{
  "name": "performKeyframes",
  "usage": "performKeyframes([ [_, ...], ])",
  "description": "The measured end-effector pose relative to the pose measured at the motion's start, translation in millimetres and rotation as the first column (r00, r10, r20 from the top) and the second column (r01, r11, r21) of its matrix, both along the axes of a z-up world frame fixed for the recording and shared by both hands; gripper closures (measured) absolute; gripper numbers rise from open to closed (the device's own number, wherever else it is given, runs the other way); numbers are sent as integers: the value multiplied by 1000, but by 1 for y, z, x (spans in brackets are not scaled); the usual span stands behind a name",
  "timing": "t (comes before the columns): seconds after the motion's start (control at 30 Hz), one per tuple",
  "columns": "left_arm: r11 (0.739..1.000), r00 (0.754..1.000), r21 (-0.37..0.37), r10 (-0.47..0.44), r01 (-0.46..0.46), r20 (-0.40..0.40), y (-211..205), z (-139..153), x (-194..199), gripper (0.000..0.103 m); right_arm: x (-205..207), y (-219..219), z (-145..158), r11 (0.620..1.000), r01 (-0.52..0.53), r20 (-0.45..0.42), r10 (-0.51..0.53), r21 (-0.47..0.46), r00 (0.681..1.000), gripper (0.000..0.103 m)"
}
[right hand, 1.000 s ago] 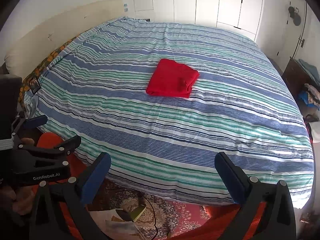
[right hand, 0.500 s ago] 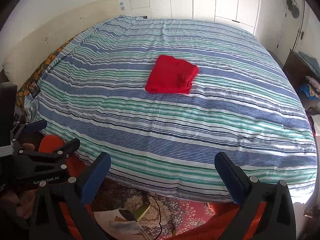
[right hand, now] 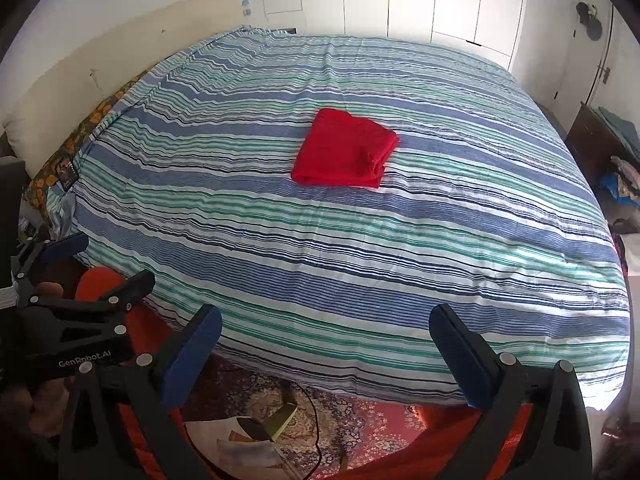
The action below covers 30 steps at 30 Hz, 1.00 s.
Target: Fold small clothes
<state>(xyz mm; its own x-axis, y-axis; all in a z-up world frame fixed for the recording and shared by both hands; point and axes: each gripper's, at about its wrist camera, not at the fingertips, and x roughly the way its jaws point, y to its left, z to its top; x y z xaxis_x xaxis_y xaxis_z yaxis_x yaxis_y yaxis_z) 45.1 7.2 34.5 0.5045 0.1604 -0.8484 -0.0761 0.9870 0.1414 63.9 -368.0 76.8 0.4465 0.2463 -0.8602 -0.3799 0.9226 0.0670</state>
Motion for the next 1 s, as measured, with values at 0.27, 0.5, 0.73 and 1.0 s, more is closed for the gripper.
performKeyframes([
  [0.27,1000,1000,1,1,-1,-16,-2,-5,1,1,0,-1,-2,1000,5,-4,-5,-5,1000,1],
  [0.5,1000,1000,-10,14,-14,-9,3,-2,0,1,-1,3,-2,1000,-2,2,2,-10,1000,1],
  [0.73,1000,1000,-9,10,-10,-12,3,-3,1,1,-4,2,2,1000,2,14,-2,-5,1000,1],
  [1.0,1000,1000,-7,10,-10,-12,2,-3,0,1,-4,2,2,1000,3,18,-3,-5,1000,1],
])
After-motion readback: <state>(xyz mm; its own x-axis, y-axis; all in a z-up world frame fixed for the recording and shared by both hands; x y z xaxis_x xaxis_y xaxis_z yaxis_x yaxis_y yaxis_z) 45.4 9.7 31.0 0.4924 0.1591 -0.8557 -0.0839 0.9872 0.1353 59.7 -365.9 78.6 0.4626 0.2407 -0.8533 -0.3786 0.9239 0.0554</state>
